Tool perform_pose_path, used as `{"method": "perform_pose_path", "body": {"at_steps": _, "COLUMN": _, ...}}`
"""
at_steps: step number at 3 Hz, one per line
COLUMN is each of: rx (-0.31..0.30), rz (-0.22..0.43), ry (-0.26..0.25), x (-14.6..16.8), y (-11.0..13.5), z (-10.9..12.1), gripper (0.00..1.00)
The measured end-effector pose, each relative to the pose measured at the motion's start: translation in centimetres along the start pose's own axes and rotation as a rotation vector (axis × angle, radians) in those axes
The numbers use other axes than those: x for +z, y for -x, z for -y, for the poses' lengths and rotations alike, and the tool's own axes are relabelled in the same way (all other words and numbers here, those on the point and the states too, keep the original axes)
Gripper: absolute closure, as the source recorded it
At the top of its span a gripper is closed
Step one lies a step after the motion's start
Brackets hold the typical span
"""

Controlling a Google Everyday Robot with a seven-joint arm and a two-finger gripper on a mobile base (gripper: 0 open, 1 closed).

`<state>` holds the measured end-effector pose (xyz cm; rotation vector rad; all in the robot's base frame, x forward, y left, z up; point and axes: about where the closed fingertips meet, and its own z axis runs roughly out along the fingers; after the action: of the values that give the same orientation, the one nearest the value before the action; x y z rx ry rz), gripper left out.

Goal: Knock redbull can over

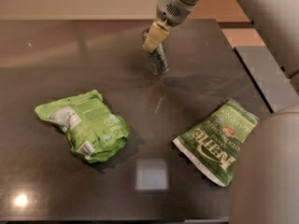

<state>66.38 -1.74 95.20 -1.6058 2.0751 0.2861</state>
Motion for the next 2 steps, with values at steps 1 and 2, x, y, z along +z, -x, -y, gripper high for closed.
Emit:
{"method": "perform_pose_path", "body": {"at_steps": 1, "rx": -0.085, "rz": -0.177, "ry": 0.033, "x": -1.3, "y": -2.0, "z": -1.1, "gripper": 1.0}}
{"method": "perform_pose_path", "body": {"at_steps": 2, "rx": -0.161, "rz": -0.309, "ry": 0.067, "x": -1.5, "y": -4.4, "z": -2.1, "gripper": 1.0}}
